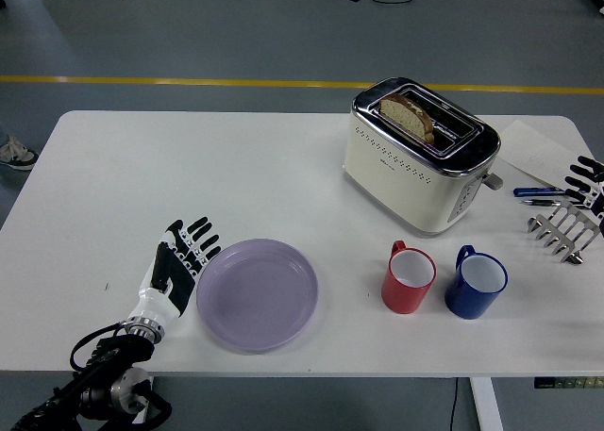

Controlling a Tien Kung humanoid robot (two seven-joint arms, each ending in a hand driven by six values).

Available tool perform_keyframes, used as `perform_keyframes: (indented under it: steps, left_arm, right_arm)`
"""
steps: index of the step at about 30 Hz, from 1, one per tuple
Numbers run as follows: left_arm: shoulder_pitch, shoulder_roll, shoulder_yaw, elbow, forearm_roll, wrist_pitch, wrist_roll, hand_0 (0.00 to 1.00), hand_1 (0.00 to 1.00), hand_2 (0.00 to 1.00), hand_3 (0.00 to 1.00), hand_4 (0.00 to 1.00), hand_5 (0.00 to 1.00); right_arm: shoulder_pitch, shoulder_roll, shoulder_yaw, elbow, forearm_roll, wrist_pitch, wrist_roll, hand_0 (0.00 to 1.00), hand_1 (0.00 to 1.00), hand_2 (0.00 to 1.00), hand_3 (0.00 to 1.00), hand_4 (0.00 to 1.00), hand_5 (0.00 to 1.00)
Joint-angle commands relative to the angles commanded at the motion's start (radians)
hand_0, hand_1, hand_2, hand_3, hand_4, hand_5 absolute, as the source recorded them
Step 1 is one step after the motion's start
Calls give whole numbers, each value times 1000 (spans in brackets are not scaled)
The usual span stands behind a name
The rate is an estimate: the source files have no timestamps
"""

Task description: Push plate across desktop,pick up the break from the machine,place the break in the plate

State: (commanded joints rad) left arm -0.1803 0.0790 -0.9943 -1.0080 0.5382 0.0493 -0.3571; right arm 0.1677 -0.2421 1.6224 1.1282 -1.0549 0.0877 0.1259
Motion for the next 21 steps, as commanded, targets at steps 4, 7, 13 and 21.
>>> perform_keyframes:
  steps: [4, 7, 13, 21]
  left_arm:
    - [12, 4, 17, -2, -14, 4, -4, 816, 838, 881, 774, 538, 998]
    - [15, 6, 28, -1, -25, 4, -7, 816, 838, 881, 774, 538, 998]
    - [10, 3, 41, -2, -31, 2, -11, 815, 838, 881, 774, 538, 998]
    - [5, 0, 46, -18, -27, 3, -18, 816, 840, 881, 774, 540, 998]
  right_arm:
    - [-2, -1, -2, 0, 0, 0, 0, 796, 749, 757, 753, 561, 695]
    - [-5, -1, -2, 0, 1, 0, 0, 796, 749, 757, 753, 561, 695]
    - [-7, 0, -6, -1, 1, 0, 0, 796, 749, 756, 753, 562, 695]
    - [-5, 1, -11, -5, 2, 0, 0, 796, 749, 757, 754, 561, 692]
